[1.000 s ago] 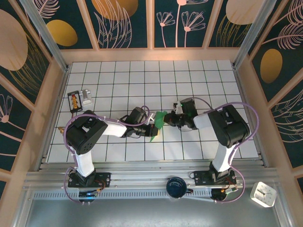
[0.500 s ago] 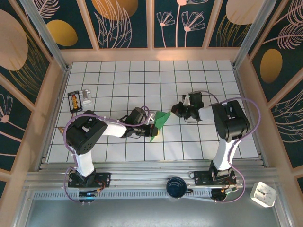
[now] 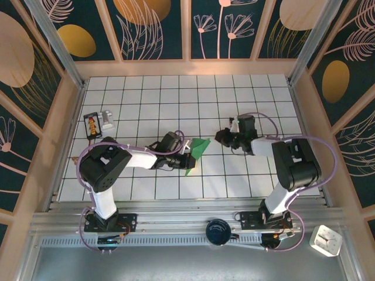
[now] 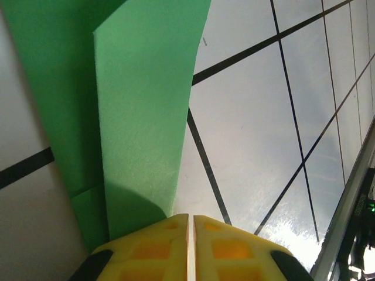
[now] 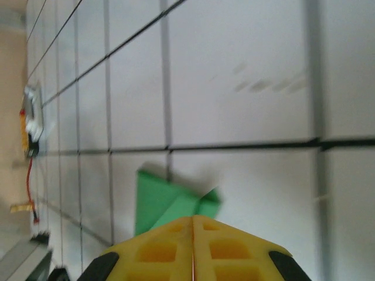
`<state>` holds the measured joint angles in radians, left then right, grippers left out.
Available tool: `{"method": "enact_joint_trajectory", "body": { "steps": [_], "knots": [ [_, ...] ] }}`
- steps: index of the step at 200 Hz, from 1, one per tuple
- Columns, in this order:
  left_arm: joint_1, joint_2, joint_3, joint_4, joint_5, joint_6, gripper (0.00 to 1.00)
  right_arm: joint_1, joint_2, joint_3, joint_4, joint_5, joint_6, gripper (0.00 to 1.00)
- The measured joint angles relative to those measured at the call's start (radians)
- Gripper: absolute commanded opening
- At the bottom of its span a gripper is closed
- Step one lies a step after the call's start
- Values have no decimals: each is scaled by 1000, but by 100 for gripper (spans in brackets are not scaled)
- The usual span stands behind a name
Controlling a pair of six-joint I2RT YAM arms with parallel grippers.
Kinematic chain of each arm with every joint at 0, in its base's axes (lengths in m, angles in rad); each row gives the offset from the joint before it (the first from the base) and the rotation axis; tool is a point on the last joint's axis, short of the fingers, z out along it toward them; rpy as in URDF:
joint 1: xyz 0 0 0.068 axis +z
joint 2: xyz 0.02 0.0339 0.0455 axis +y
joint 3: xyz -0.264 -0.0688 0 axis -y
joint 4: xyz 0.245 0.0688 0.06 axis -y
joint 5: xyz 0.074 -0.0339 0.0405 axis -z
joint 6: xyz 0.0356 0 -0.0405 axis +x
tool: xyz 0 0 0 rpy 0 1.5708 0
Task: Fold a paper plane with a square sheet of paper (pick it up from the middle)
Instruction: Fold the wing for the fifth time at the center of the table.
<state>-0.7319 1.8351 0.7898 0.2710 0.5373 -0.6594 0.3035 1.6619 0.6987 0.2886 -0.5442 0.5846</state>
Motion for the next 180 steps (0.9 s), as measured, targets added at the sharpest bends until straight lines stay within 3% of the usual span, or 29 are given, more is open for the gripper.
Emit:
{"method": "enact_joint_trajectory", "body": {
  "steps": [37,88,142,180],
  "knots": [
    [0,-14,10,-41,2,-24,22,149,2,-10,25,-13,24,7],
    [2,-68,-14,-32,18,-84,29,203,87,8,76,-40,72,6],
    [24,-99,-59,24,27,-154,0,207,96,17,87,-56,84,6],
    [26,-72,-61,31,6,-157,0,220,120,17,113,-76,100,7]
  ]
}}
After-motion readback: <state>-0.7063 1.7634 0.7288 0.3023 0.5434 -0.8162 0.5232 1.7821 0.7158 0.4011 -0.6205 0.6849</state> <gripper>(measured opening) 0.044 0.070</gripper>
